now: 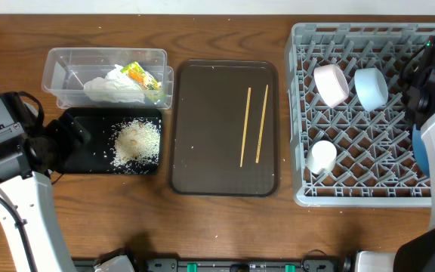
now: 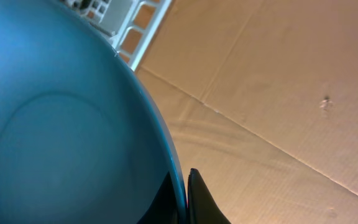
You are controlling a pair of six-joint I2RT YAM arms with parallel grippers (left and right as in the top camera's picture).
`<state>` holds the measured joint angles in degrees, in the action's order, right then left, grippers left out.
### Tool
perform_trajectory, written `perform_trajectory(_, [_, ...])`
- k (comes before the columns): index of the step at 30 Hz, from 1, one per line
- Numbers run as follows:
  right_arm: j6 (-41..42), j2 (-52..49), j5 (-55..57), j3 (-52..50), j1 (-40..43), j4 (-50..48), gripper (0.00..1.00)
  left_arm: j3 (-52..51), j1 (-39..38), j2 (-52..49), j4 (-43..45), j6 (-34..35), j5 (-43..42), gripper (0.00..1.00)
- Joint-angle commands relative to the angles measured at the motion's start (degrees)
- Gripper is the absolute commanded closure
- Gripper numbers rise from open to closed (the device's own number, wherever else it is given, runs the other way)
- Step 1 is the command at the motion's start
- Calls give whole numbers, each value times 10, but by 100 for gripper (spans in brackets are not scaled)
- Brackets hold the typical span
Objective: Sort waste into correct bins and load items into the dishwasher rack
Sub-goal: 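Lower the teal plate upright into the rack's right side and release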
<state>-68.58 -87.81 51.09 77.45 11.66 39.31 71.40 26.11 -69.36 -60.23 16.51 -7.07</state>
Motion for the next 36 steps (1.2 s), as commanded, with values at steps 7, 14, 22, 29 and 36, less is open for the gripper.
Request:
perform_trajectory(7, [-3,-4,3,-8,0,12,99,8,2,-2,-2,-1,9,8])
perform_trajectory(14, [-24,-7,16,-8,8,-33,99,8,2,-2,-2,-1,9,8])
perform_trajectory(22, [-56,-13,9,-9,10,-75,99,8,2,-2,-2,-1,9,8])
perform_trajectory(29, [-56,-63,35,-15,-2,-72,99,8,2,-2,-2,-1,9,8])
perform_trajectory(36, [6,-77,51,-15,-26,-89,99,9,2,-2,-2,-1,9,8])
